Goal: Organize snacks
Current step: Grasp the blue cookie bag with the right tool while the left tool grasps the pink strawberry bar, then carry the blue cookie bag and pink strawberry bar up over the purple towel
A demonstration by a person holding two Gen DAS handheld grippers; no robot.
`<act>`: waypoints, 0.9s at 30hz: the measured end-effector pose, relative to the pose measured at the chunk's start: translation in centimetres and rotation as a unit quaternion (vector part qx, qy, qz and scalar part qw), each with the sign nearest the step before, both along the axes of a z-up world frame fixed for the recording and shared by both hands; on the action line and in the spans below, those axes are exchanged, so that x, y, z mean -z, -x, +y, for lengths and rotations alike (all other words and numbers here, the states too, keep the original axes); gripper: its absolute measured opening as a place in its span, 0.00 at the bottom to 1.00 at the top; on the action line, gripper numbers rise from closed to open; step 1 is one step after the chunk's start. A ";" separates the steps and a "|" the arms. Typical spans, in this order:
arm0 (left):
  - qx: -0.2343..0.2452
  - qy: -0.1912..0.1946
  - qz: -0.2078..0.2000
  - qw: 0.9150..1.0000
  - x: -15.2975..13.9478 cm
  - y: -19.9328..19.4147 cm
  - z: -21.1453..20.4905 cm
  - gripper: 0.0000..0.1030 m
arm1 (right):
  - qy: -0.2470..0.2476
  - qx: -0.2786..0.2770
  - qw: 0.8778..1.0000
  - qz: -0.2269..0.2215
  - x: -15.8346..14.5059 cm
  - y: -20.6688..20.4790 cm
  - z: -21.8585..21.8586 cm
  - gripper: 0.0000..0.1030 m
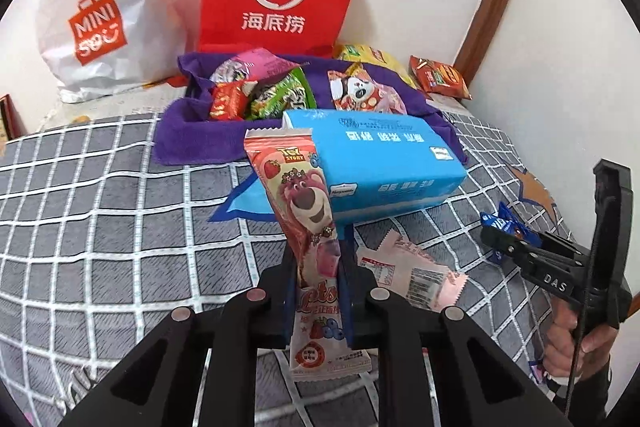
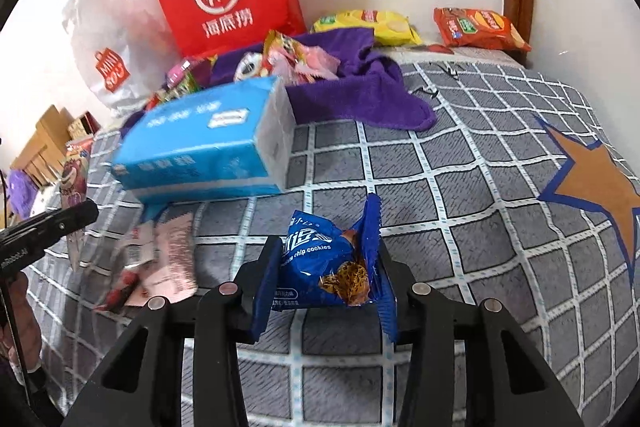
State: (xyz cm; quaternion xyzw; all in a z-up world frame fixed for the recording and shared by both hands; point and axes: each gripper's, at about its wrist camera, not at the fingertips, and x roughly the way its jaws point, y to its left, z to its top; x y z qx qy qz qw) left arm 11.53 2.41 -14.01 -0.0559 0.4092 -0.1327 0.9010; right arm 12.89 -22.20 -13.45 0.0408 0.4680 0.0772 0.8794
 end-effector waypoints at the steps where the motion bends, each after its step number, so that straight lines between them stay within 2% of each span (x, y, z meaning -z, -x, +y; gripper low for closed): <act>1: 0.000 0.005 0.001 1.000 -0.5 0.5 0.0 0.16 | -0.001 -0.002 1.000 -0.003 -0.5 0.3 0.1 0.42; 15: 0.003 0.015 -0.023 1.000 -7.0 3.6 -1.1 0.16 | 0.009 -0.009 0.998 -0.069 -9.7 3.3 1.4 0.42; 21: 0.013 0.035 -0.028 0.999 -9.1 3.3 -1.1 0.16 | 0.008 -0.011 0.997 -0.077 -12.2 2.5 2.0 0.42; 27: 0.012 0.036 -0.034 0.999 -11.2 1.9 -1.1 0.16 | 0.007 -0.021 0.996 -0.087 -14.4 0.6 2.7 0.42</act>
